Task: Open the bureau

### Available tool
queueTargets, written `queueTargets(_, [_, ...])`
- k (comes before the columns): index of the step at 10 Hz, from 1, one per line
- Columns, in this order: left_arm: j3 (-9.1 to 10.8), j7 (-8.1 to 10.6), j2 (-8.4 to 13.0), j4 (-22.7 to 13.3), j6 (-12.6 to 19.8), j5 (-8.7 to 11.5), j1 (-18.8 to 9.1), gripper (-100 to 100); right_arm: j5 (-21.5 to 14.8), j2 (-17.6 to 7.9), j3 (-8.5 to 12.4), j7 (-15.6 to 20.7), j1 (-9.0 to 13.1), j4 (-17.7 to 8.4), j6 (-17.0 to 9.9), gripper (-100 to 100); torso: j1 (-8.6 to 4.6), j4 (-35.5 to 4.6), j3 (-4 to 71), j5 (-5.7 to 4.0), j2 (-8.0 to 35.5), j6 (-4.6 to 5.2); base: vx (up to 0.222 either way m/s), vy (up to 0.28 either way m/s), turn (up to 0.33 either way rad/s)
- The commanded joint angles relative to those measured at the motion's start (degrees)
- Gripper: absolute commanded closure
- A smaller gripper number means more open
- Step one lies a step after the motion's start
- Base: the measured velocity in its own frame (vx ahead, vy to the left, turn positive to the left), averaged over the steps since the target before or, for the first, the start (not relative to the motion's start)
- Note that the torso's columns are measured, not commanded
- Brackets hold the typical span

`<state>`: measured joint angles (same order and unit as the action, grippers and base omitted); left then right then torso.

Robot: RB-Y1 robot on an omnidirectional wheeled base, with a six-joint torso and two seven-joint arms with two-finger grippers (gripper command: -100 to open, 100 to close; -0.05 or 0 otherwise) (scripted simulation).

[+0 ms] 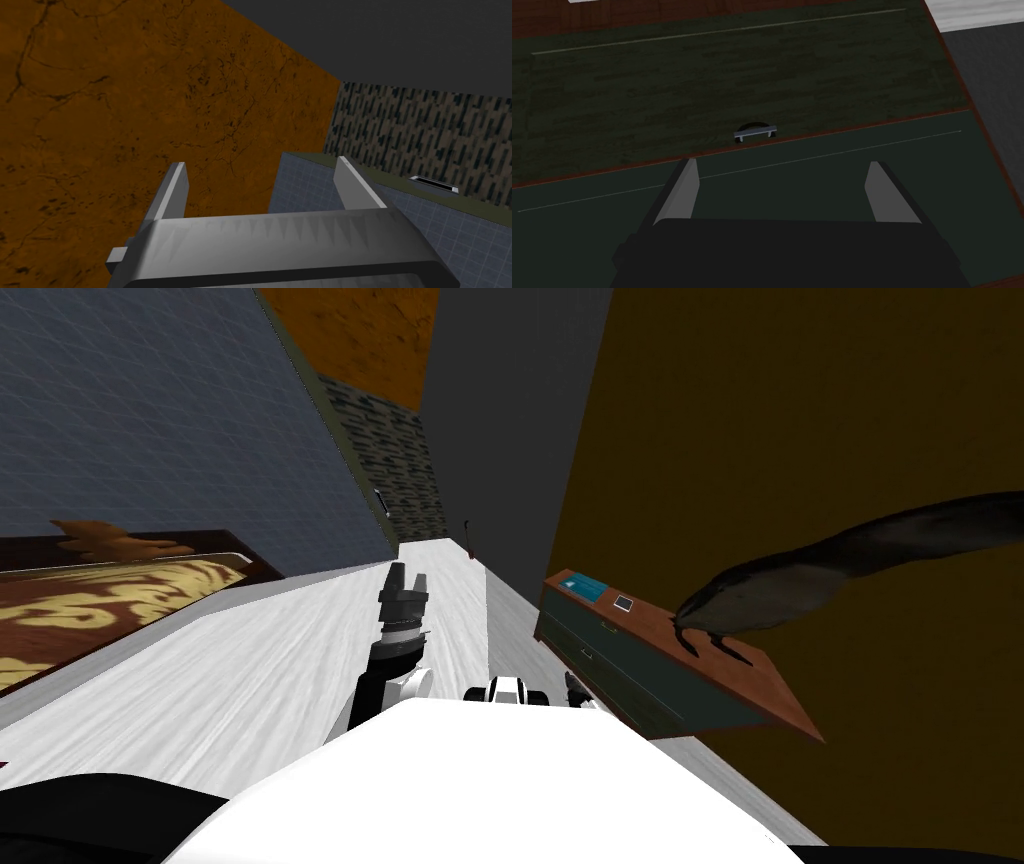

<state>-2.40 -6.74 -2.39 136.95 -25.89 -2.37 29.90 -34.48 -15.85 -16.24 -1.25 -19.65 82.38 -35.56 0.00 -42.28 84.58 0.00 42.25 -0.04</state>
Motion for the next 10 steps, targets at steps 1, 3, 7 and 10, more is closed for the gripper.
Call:
queueTargets(1, [0.00,0.00,0.0,0.0,0.0,0.0,0.0,0,-4.3,-0.1,-2.0,-0.1,0.3,-3.3,-4.8,-100,0.01,0.0,0.0,0.00,0.0,0.06,0.060,-0.004,0.256])
queueTargets(3, [0.01,0.00,0.0,0.0,0.0,0.0,0.0,0,-6.6,-0.4,-3.3,0.0,1.0,-5.9,-8.4,-100,-0.01,0.0,0.0,0.01,0.0,0.07,0.058,-0.016,0.155])
queueTargets(7, [0.00,0.00,0.0,0.0,0.0,0.0,0.0,0,-10.3,-0.8,-4.6,0.2,1.8,-10.8,-14.1,-100,0.02,0.0,-0.1,0.01,0.1,0.00,0.033,-0.019,0.122])
queueTargets(10, [0.00,0.00,0.0,0.0,0.0,0.0,0.0,0,-12.7,-1.2,-5.9,0.4,2.6,-13.9,-18.3,-100,0.01,0.0,0.0,0.00,0.0,0.00,0.034,-0.015,0.104])
